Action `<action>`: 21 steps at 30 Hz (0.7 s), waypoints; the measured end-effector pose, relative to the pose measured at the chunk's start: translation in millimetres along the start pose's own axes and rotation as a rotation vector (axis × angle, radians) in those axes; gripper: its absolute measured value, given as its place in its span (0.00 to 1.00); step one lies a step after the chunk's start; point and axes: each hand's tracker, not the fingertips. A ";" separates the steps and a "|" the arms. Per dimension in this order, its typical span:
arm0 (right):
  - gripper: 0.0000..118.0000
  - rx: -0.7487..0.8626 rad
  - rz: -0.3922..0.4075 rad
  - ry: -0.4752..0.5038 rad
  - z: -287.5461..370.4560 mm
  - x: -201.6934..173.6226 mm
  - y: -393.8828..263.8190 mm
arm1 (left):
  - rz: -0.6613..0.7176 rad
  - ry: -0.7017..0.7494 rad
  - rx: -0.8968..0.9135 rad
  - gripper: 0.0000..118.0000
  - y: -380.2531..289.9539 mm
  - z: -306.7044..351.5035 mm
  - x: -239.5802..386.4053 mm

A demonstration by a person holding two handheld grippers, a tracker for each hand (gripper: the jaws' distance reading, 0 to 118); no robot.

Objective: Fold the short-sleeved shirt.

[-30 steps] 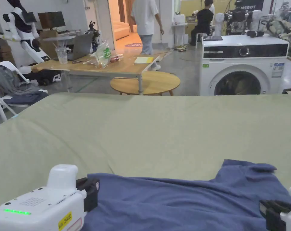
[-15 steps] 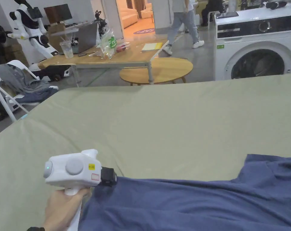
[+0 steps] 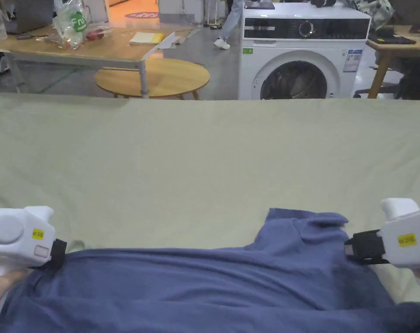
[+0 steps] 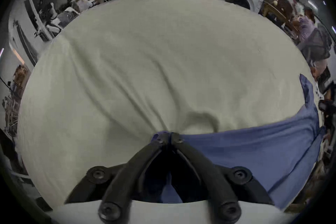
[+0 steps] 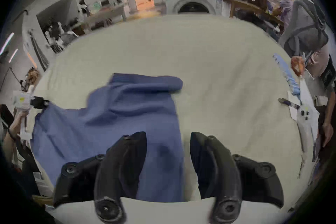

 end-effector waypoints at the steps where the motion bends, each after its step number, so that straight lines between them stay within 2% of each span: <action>1: 0.43 -0.034 -0.023 0.004 -14.3 -0.2 3.8 | 0.014 -0.007 0.006 0.00 -2.1 0.2 -0.6; 2: 0.40 -0.072 -0.026 -0.008 -26.3 -2.0 5.8 | 0.027 -0.011 0.014 0.00 -4.0 1.8 -3.2; 3: 0.28 -0.135 -0.022 -0.026 -34.6 -7.9 2.4 | 0.042 -0.020 0.019 0.00 -6.6 2.2 -3.7; 4: 0.25 -0.081 0.031 -0.080 -29.9 -14.7 -1.1 | 0.044 -0.021 0.024 0.00 -0.8 0.7 -1.8; 5: 0.22 -0.060 0.067 -0.080 -28.7 -14.0 -1.2 | 0.048 -0.021 0.032 0.00 -0.6 0.7 -1.9; 7: 0.00 -0.061 0.051 -0.052 -24.5 -19.6 -3.3 | 0.061 -0.022 0.044 0.00 -8.0 -15.5 -17.3; 9: 0.00 -0.038 0.022 -0.063 -19.8 -19.4 -8.2 | 0.106 -0.021 0.061 0.00 -44.8 -1.6 -4.7; 10: 0.00 -0.021 0.007 -0.057 -15.0 -18.2 -9.5 | 0.141 -0.025 0.069 0.00 -28.1 -12.5 -20.1; 11: 0.00 0.022 -0.020 -0.051 -4.4 -16.5 -11.9 | 0.136 -0.036 0.088 0.00 -51.9 1.6 -15.8; 13: 0.00 0.083 -0.067 0.001 29.9 -14.9 -22.2 | 0.115 -0.093 0.225 0.00 -116.6 38.7 -9.3; 14: 0.00 0.111 -0.062 0.023 48.3 -12.4 -28.7 | 0.093 -0.128 0.257 0.00 -73.4 60.3 -13.7; 17: 0.00 0.211 -0.055 0.040 102.1 -7.8 -62.1 | 0.006 -0.175 0.335 0.00 -163.4 124.1 -7.5; 18: 0.00 0.239 -0.063 0.045 115.8 -7.0 -76.6 | 0.019 -0.205 0.353 0.00 -123.9 140.5 -7.7; 21: 0.00 0.265 -0.062 0.036 142.6 -4.8 -127.1 | 0.071 -0.236 0.370 0.00 -233.6 182.3 9.2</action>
